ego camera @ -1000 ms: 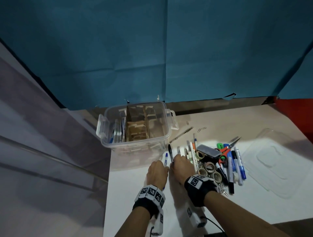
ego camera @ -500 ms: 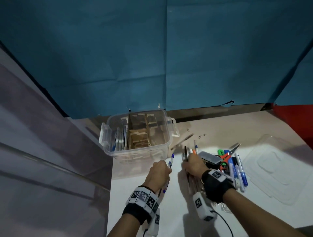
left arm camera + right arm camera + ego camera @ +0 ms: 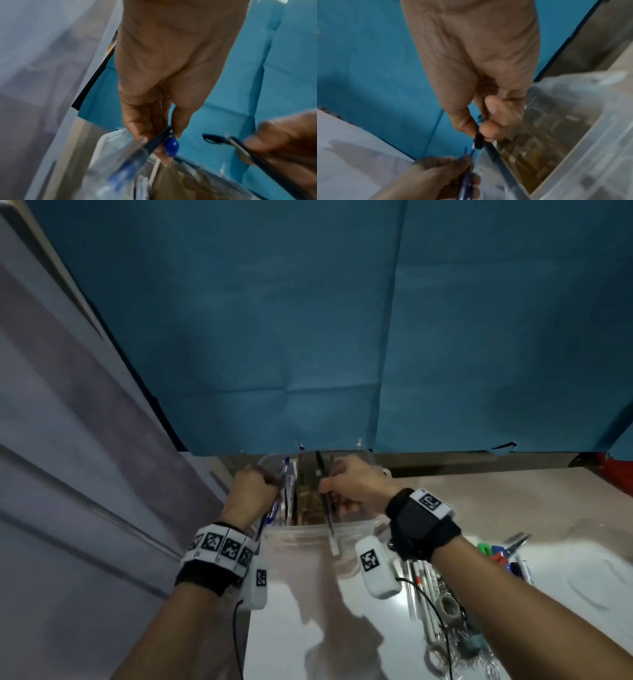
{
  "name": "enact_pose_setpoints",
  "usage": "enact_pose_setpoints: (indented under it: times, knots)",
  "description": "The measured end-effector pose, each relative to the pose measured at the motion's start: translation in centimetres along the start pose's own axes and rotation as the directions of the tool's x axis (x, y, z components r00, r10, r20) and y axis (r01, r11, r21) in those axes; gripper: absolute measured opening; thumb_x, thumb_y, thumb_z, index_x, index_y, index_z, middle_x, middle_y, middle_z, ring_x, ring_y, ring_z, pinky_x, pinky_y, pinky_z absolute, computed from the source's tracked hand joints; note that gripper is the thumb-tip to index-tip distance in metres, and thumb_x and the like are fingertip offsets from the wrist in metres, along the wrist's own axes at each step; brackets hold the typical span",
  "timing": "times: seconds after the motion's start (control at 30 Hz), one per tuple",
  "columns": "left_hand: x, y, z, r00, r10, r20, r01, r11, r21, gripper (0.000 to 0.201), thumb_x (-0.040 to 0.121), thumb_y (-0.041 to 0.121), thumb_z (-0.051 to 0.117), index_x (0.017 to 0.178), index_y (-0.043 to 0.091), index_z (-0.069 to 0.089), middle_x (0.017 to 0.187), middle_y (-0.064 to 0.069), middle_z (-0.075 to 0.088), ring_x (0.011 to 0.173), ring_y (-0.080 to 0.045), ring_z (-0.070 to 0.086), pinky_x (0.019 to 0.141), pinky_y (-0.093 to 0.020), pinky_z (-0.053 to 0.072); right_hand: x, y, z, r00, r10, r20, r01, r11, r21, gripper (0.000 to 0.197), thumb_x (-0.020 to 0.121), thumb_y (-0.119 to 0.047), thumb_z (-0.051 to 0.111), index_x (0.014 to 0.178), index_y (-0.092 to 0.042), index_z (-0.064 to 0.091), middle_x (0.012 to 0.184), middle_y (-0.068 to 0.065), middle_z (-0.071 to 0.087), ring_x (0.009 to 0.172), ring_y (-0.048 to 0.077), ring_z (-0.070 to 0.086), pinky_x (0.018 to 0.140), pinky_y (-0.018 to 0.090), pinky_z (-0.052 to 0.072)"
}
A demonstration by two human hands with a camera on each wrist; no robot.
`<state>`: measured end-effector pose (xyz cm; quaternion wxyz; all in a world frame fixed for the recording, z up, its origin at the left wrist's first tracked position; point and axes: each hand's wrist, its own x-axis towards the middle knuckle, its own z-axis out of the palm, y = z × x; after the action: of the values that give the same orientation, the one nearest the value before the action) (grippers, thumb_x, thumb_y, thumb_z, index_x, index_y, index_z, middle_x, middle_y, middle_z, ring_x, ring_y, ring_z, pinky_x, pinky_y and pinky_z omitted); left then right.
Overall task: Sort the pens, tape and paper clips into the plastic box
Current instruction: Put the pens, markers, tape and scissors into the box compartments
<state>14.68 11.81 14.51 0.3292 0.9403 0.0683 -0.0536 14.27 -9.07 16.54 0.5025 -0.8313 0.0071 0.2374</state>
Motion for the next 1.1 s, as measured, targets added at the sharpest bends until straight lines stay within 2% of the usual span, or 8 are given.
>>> enact_pose_setpoints:
  times: [0.13, 0.27, 0.4, 0.53, 0.7, 0.8, 0.93, 1.1]
  knots:
    - [2.7, -1.9, 0.6, 0.996, -0.055, -0.063, 0.053, 0.998, -0.034, 0.022, 0.089, 0.022, 0.063, 0.083, 0.003, 0.071, 0.082, -0.013, 0.07, 0.08, -0.033, 0.069, 0.072, -0.036, 0.059, 4.0, -2.2, 3.4, 0.997, 0.073, 0.035, -0.075, 0.995, 0.061, 0.02, 0.09, -0.011, 0.064, 0.072, -0.007, 0.059, 0.051, 0.004, 0.054, 0.034, 0.012, 0.049, 0.033, 0.017, 0.033]
    - [3.4, -2.9, 0.9, 0.994, -0.03, -0.103, 0.022, 0.997, -0.075, 0.029, 0.092, 0.016, 0.054, 0.07, 0.003, 0.066, 0.072, -0.017, 0.069, 0.065, -0.034, 0.07, 0.063, -0.049, 0.061, 5.9, -1.8, 4.5, 0.998, 0.054, 0.024, -0.054, 0.998, 0.01, 0.02, 0.092, -0.01, 0.061, 0.072, -0.007, 0.057, 0.055, 0.008, 0.055, 0.04, 0.019, 0.05, 0.033, 0.022, 0.035]
    - [3.7, -1.8, 0.5, 0.991, -0.036, -0.126, 0.02, 0.992, -0.127, 0.027, 0.097, 0.018, 0.052, 0.078, 0.002, 0.063, 0.085, -0.019, 0.066, 0.058, -0.028, 0.069, 0.043, -0.025, 0.05, 6.3, -2.8, 4.5, 0.998, -0.007, -0.056, 0.008, 0.999, 0.032, 0.022, 0.095, -0.012, 0.061, 0.088, 0.01, 0.063, 0.057, 0.016, 0.059, 0.038, 0.02, 0.053, 0.035, 0.024, 0.041]
    - [4.2, -0.4, 0.5, 0.986, -0.049, -0.158, 0.032, 0.993, -0.112, 0.027, 0.093, 0.03, 0.059, 0.081, 0.006, 0.062, 0.089, -0.014, 0.067, 0.081, -0.029, 0.063, 0.07, -0.033, 0.046, 7.0, -3.2, 4.4, 0.997, -0.023, -0.072, 0.028, 0.997, 0.075, 0.036, 0.092, -0.028, 0.067, 0.103, 0.006, 0.061, 0.07, 0.019, 0.066, 0.057, 0.033, 0.068, 0.06, 0.048, 0.062]
    - [3.8, -0.7, 0.8, 0.991, -0.002, -0.137, -0.01, 0.996, -0.085, 0.03, 0.089, 0.018, 0.051, 0.066, 0.0, 0.059, 0.071, -0.018, 0.063, 0.075, -0.037, 0.062, 0.065, -0.036, 0.046, 5.5, -1.6, 1.5, 0.999, -0.009, 0.044, 0.01, 1.0, -0.029, 0.036, 0.097, -0.024, 0.061, 0.104, 0.011, 0.059, 0.074, 0.02, 0.064, 0.063, 0.035, 0.067, 0.073, 0.051, 0.061]
    - [3.2, -0.5, 0.8, 0.993, -0.014, -0.116, 0.008, 0.999, -0.051, 0.031, 0.085, 0.021, 0.047, 0.061, 0.01, 0.063, 0.07, -0.015, 0.067, 0.073, -0.037, 0.066, 0.07, -0.038, 0.055, 4.6, -0.3, -0.9, 0.998, -0.027, 0.048, 0.029, 0.999, -0.028, 0.036, 0.097, -0.019, 0.061, 0.103, 0.016, 0.06, 0.075, 0.023, 0.065, 0.069, 0.039, 0.069, 0.074, 0.057, 0.059]
    - [3.3, 1.2, 0.8, 0.995, -0.044, -0.095, 0.043, 0.999, -0.005, 0.023, 0.078, 0.013, 0.058, 0.056, 0.012, 0.067, 0.068, -0.012, 0.07, 0.068, -0.032, 0.07, 0.072, -0.037, 0.061, 3.1, 0.6, -3.5, 0.999, -0.035, 0.022, 0.034, 0.999, 0.015, 0.033, 0.096, -0.015, 0.062, 0.103, 0.017, 0.061, 0.068, 0.022, 0.061, 0.054, 0.031, 0.066, 0.056, 0.039, 0.06]
    - [5.2, 1.4, 2.9, 0.991, -0.133, -0.022, 0.133, 0.991, 0.016, 0.009, 0.071, 0.011, 0.065, 0.077, 0.008, 0.071, 0.083, -0.018, 0.072, 0.071, -0.032, 0.072, 0.061, -0.04, 0.063, 1.1, 1.5, -5.7, 0.999, -0.05, 0.011, 0.049, 0.999, 0.019, 0.025, 0.096, -0.018, 0.063, 0.095, 0.007, 0.067, 0.075, 0.022, 0.066, 0.056, 0.028, 0.065, 0.056, 0.033, 0.058]
